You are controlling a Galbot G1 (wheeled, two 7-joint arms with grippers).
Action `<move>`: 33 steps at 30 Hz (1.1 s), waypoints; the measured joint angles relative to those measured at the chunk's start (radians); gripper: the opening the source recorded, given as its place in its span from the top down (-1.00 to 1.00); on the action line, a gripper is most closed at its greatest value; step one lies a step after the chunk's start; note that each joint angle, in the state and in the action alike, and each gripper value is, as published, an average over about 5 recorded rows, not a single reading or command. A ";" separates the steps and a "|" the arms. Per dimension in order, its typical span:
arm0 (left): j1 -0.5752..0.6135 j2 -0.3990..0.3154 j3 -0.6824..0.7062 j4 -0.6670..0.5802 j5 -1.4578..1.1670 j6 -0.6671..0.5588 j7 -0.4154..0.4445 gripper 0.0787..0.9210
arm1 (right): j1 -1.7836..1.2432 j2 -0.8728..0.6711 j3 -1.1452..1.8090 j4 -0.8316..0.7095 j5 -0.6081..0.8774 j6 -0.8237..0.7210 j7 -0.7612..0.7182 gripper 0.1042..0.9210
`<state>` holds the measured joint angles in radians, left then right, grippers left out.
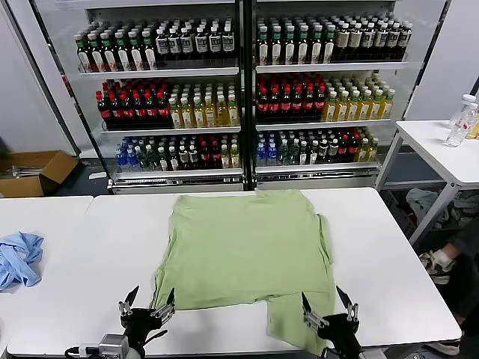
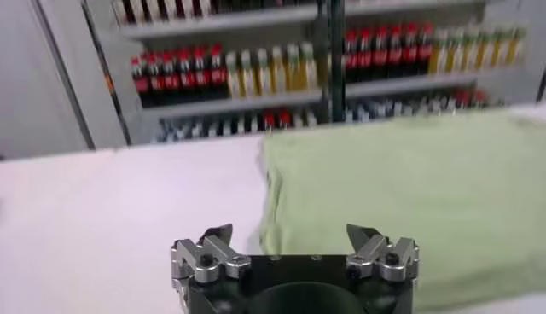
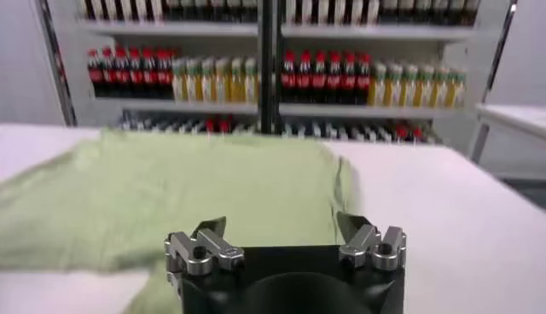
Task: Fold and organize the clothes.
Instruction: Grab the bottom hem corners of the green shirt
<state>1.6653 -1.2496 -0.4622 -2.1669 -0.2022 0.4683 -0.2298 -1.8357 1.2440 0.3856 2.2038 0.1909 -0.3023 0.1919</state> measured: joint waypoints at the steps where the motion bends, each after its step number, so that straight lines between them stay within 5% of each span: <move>1: -0.002 0.001 0.001 0.004 -0.001 0.004 -0.001 -0.77 | -0.001 0.001 -0.002 -0.001 0.001 -0.001 0.001 -0.63; 6: -0.020 0.010 0.007 0.040 -0.013 0.037 -0.010 -0.61 | -0.008 0.004 -0.011 -0.010 0.011 -0.003 0.015 -0.33; 23: -0.030 0.030 -0.031 0.049 -0.225 0.081 0.016 0.56 | -0.005 -0.031 0.007 0.002 0.079 0.028 0.005 0.88; 29: -0.021 0.042 -0.049 0.019 -0.294 0.073 0.042 0.93 | 0.033 -0.062 0.033 0.032 0.116 0.046 0.008 1.00; 33: -0.027 0.053 -0.067 -0.016 -0.334 0.057 0.060 0.99 | 0.085 -0.093 0.043 0.037 0.151 0.049 0.014 1.00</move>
<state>1.6385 -1.1963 -0.5291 -2.1829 -0.5365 0.5252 -0.1695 -1.7507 1.1505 0.4288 2.2404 0.3419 -0.2530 0.2063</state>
